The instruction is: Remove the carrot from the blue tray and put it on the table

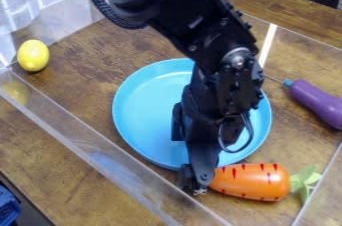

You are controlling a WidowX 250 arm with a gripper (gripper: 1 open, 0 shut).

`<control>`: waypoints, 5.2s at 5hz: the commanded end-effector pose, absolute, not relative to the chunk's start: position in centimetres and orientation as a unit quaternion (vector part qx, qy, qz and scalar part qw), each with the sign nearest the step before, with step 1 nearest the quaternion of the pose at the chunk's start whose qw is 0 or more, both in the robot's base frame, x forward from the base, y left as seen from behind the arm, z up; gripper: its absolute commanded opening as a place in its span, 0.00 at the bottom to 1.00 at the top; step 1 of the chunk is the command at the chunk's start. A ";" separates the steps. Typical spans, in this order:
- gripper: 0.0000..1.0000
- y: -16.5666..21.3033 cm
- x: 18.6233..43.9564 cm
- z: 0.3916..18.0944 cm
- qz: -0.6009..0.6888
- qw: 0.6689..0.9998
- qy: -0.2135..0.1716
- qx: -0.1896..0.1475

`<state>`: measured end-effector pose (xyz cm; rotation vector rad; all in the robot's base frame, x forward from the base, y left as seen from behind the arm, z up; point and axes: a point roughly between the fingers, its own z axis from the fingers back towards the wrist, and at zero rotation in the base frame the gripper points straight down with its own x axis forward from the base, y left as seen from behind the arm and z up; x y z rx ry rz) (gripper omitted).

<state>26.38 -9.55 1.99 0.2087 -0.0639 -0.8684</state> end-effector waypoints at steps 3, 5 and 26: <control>1.00 -14.2 25.3 0.9 -0.366 0.926 -0.021 0.094; 1.00 -15.6 25.5 0.8 -0.358 0.929 -0.026 0.093; 0.00 -14.2 26.0 2.0 -0.501 0.865 -0.034 0.015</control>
